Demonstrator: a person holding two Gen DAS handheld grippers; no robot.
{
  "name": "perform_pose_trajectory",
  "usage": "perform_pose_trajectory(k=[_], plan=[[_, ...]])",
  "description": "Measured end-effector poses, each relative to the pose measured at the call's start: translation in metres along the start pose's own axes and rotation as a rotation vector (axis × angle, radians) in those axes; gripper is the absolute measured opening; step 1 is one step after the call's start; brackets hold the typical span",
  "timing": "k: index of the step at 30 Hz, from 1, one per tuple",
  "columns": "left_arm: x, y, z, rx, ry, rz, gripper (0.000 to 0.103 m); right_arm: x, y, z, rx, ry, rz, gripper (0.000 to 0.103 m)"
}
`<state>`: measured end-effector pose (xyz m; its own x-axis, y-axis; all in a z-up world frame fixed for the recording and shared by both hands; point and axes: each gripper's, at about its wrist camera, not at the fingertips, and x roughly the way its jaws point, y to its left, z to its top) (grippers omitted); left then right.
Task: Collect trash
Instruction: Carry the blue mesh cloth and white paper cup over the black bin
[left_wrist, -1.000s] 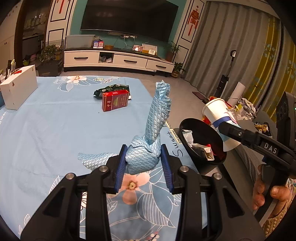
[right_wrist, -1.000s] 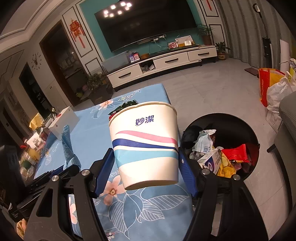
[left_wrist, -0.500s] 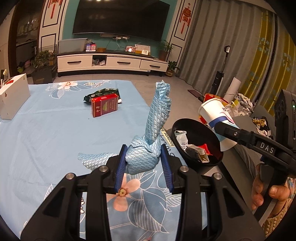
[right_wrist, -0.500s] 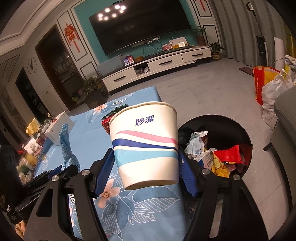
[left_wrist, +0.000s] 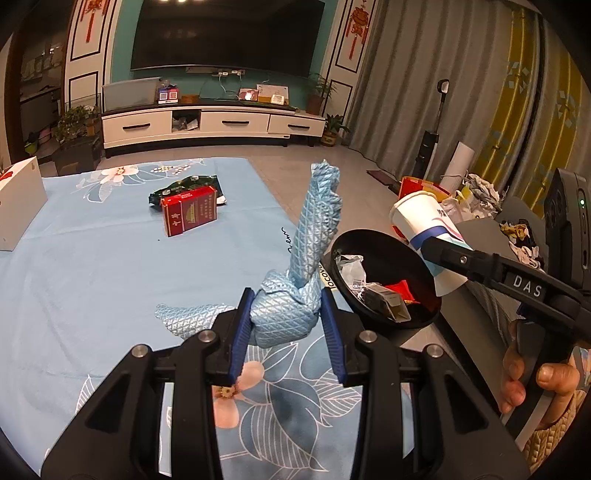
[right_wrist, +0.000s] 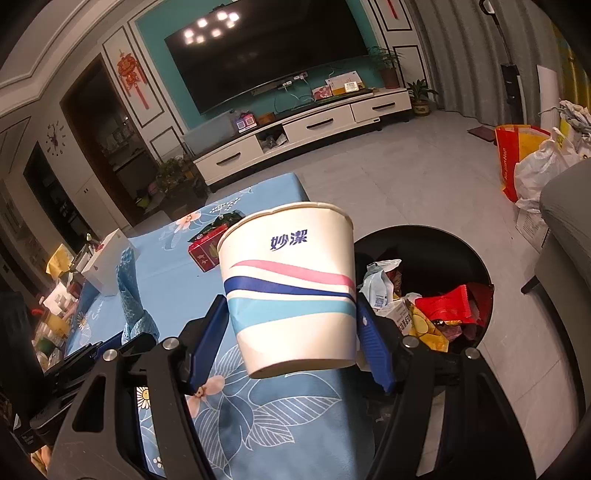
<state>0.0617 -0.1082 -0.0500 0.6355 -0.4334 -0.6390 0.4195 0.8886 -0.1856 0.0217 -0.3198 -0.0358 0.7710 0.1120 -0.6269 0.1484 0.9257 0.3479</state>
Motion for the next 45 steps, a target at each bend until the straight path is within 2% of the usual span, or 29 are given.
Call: perform_pose_trajectory(k=[31,45], plan=[[0.038,-0.026,0.006,0.052,0.043,-0.036,0.037,0.007,-0.034,-0.001,0.073,0.007,-0.038,0.068],[0.063,-0.051,0.008,0.098,0.079,-0.083,0.037,0.009,-0.069,-0.004,0.151,0.000,-0.053,0.068]])
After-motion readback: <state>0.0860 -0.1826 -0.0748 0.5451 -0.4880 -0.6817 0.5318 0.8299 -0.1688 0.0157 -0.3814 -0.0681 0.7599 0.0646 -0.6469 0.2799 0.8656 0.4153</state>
